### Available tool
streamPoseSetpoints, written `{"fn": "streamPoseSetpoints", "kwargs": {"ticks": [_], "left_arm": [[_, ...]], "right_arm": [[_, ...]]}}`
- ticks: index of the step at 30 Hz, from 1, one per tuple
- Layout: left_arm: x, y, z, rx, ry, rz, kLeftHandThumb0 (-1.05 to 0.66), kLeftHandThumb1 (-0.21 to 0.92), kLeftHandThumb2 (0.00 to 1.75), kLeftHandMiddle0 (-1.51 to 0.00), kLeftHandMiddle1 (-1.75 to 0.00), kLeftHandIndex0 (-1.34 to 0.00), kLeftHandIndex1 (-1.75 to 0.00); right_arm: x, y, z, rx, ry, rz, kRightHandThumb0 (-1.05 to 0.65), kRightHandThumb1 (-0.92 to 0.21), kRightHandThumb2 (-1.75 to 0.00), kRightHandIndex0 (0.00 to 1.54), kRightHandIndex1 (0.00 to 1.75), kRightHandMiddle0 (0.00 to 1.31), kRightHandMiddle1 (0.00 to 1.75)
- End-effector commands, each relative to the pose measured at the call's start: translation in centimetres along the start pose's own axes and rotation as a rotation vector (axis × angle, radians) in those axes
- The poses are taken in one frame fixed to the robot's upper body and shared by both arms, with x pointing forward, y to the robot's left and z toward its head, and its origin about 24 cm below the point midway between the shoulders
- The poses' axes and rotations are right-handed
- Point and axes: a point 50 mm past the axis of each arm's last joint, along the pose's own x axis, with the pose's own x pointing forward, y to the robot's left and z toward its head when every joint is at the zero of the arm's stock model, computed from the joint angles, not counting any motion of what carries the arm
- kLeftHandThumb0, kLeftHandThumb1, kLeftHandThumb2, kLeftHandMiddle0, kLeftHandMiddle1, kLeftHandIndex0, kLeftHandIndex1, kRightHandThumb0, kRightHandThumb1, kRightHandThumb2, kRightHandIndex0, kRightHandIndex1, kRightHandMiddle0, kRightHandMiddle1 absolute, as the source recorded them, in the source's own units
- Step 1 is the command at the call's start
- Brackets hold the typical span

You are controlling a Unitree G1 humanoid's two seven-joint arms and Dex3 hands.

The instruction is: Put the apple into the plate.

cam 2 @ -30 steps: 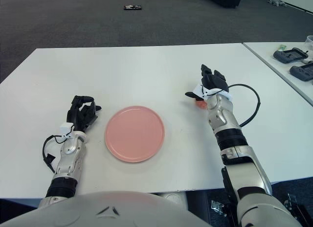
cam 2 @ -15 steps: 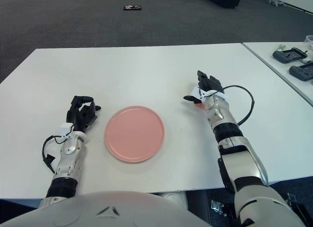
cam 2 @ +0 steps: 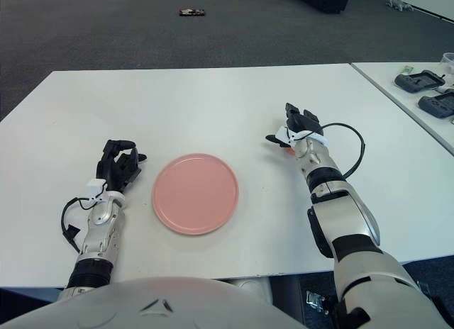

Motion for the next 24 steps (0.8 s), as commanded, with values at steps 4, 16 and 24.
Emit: {"fn": "streamPoseSetpoints", "kwargs": {"ticks": [4, 16, 24], "left_arm": [[-0.9, 0.7, -1.7, 0.006, 0.091, 0.024, -0.36, 0.81, 0.69, -0.53, -1.41, -0.26, -1.75], [-0.9, 0.7, -1.6, 0.019, 0.093, 0.021, -0.36, 0.82, 0.67, -0.53, -1.41, -0.25, -1.75], [-0.8, 0.7, -1.6, 0.01, 0.103, 0.023, -0.36, 0.83, 0.66, -0.52, -1.41, -0.25, -1.75]], "right_arm": [[-1.0, 3.2, -0.9, 0.019, 0.039, 0.105, -1.04, -0.86, -0.38, 0.0, 0.0, 0.02, 0.02], [-1.3, 3.9, -1.1, 0.02, 0.037, 0.111, -1.02, -0.88, -0.36, 0.0, 0.0, 0.0, 0.25], [-1.5, 4.4, -1.6, -0.063, 0.085, 0.197, -0.98, -0.85, -0.37, 0.0, 0.0, 0.0, 0.38]]}}
